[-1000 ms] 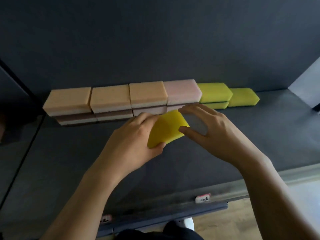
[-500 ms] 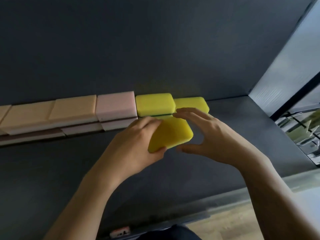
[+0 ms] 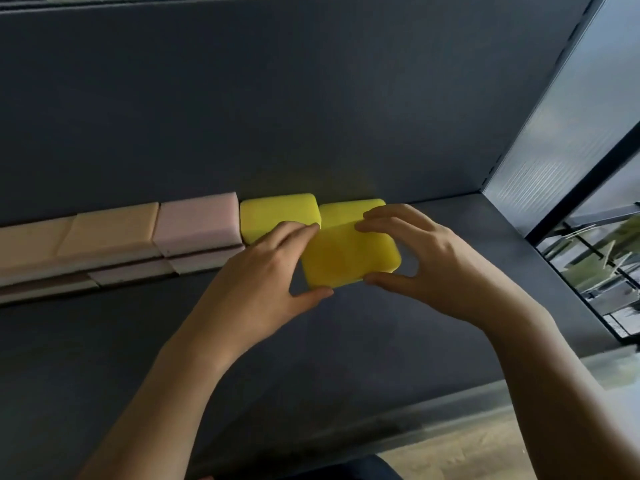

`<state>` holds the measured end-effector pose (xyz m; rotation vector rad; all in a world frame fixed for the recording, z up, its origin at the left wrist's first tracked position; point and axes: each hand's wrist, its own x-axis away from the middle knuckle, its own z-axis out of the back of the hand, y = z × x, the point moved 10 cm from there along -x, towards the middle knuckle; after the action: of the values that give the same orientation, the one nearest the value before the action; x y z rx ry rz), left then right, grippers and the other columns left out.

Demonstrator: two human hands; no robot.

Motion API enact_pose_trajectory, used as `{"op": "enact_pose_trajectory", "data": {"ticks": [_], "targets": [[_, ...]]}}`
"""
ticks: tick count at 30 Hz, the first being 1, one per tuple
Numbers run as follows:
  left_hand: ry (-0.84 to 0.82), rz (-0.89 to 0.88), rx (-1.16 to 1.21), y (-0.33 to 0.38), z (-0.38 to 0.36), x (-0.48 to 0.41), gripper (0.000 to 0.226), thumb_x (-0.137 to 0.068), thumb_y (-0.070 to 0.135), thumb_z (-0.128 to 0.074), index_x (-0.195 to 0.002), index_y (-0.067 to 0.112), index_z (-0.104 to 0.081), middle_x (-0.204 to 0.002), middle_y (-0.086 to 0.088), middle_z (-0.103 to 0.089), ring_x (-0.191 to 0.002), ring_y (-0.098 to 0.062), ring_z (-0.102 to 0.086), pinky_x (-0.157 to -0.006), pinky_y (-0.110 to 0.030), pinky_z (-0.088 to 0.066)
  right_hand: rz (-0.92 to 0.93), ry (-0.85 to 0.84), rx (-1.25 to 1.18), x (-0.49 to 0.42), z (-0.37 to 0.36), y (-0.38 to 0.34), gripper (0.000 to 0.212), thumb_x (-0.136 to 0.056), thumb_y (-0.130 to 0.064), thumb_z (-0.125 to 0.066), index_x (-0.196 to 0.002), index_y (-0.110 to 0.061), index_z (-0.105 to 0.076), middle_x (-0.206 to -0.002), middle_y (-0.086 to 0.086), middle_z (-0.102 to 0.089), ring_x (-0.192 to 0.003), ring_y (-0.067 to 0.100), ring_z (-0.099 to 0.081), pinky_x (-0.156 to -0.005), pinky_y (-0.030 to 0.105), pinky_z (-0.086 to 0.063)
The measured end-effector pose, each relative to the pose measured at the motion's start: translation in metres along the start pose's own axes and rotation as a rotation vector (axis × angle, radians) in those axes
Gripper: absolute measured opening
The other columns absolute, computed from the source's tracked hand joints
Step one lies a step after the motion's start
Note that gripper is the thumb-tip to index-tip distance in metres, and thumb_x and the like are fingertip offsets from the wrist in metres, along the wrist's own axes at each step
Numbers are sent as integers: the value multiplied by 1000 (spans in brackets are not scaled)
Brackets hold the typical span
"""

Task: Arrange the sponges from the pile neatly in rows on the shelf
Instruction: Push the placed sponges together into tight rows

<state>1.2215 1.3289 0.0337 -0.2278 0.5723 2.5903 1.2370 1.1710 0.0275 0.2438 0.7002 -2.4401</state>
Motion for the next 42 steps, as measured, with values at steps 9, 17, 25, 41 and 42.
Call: {"op": "enact_pose_trajectory", "data": {"ticks": [9, 17, 25, 41, 42], "targets": [[33, -28, 23, 8, -5, -17, 74, -81, 52, -65, -144, 19, -43, -141, 7, -46, -119, -11, -52, -86, -24, -48, 78, 14, 139, -9, -2, -10, 61, -83, -46, -73, -138, -28, -51, -149, -6, -45, -137, 18, -41, -102, 45, -45], [77, -12, -180, -7, 4, -26, 65, -81, 43, -66, -136, 14, -52, -136, 1, -51, -118, -21, -54, -89, -36, -50, 54, 34, 130, -22, 11, 16, 58, -82, -39, -75, -135, -27, -54, -141, -4, -50, -129, 21, -47, -99, 46, -47], [16, 72, -282, -30, -10, -36, 53, -82, 40, -71, -129, 16, -59, -139, -3, -50, -118, -26, -54, -91, -40, -47, -12, 26, 142, -47, 6, 39, 56, -83, -40, -73, -135, -31, -52, -144, -7, -47, -133, 19, -43, -104, 43, -41], [-34, 94, -225, -36, -20, -38, 57, -85, 38, -70, -135, 17, -54, -144, 0, -45, -127, -22, -47, -97, -37, -46, -27, 59, 259, -62, -23, 46, 44, -88, -35, -71, -131, -29, -61, -147, -6, -48, -135, 24, -41, -101, 43, -38], [-35, 94, -224, -36, -20, -38, 57, -85, 38, -70, -135, 17, -54, -144, 0, -45, -127, -22, -47, -97, -37, -46, -31, 45, 258, -62, -24, 45, 48, -87, -34, -72, -132, -30, -59, -147, -7, -48, -134, 22, -42, -101, 41, -38]]}}
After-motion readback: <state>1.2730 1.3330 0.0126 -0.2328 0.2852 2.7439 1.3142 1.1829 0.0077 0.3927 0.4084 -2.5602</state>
